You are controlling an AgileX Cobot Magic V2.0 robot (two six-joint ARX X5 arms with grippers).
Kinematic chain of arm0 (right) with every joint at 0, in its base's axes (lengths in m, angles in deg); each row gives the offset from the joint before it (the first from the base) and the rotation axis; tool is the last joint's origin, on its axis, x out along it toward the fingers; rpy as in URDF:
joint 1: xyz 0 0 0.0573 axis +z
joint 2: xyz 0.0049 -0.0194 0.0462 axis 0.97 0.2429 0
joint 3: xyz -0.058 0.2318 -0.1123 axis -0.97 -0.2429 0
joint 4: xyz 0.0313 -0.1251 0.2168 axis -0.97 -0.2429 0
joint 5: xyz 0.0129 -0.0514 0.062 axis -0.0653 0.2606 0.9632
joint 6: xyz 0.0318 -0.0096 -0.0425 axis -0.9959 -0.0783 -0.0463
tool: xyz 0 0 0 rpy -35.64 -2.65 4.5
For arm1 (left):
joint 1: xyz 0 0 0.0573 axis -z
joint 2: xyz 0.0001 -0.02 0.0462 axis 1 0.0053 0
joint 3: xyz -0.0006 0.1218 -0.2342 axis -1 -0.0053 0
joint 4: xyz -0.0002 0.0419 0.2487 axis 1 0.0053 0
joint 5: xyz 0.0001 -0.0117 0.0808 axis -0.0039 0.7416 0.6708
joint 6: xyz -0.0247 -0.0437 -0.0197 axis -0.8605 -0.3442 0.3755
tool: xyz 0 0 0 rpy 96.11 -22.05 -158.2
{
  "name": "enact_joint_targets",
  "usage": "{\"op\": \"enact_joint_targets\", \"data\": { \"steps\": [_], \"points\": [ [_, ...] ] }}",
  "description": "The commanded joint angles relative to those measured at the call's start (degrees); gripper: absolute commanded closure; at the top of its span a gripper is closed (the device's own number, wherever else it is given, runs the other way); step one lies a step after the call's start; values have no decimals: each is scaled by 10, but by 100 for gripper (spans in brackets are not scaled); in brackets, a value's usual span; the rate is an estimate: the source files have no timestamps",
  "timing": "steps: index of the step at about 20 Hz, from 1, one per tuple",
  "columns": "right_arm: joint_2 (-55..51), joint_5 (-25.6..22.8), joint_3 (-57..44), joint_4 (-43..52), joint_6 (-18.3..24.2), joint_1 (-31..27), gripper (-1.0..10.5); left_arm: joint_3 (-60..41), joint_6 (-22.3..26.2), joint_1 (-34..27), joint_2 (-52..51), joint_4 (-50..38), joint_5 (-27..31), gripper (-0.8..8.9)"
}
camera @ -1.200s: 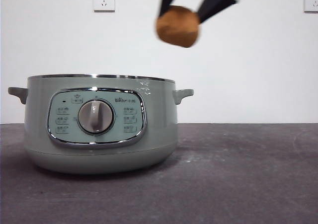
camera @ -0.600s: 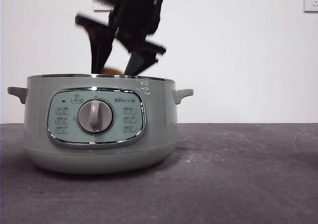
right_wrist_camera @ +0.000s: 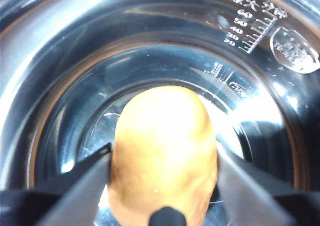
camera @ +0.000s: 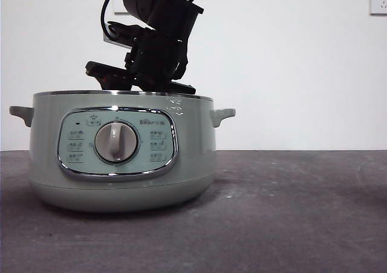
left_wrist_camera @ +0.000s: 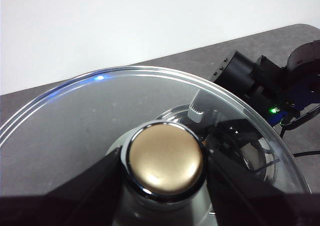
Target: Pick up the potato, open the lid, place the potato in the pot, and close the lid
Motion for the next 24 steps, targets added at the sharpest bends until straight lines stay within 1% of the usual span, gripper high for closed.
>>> {"op": "enact_joint_targets", "data": {
  "steps": [1, 3, 5, 7, 10, 11, 14, 17, 19, 20, 24],
  "points": [
    [11, -2, 0, -6, -3, 2, 532, 8, 7, 1, -7, -26, 2, 822],
    [-1, -2, 0, -19, -6, 2, 533, 8, 7, 1, -7, -25, 2, 822],
    [-37, -2, 0, -35, -6, 2, 536, 8, 7, 1, 3, -25, 3, 822],
    [-93, -4, 0, -69, -6, 1, 537, 8, 7, 1, 23, -29, 3, 822],
    [-187, -6, 0, -122, -6, -12, 538, 8, 9, 1, 71, -58, 1, 822],
    [-216, -18, 0, -137, -7, -15, 538, 8, 9, 1, 90, -69, 0, 822],
    [-293, -78, 0, -176, -7, -28, 539, 8, 9, 1, 156, -106, -11, 822],
    [-352, -106, 0, -206, -7, -34, 539, 8, 1, 1, 221, -147, -51, 822],
    [-382, -125, 0, -220, -7, -34, 539, 8, -11, 3, 265, -181, -78, 822],
    [-395, -133, 0, -225, -7, -34, 539, 8, -21, 6, 285, -197, -82, 822],
    [-434, -138, 0, -240, -10, -34, 539, 8, -46, 17, 362, -249, -93, 823]
  ]
}}
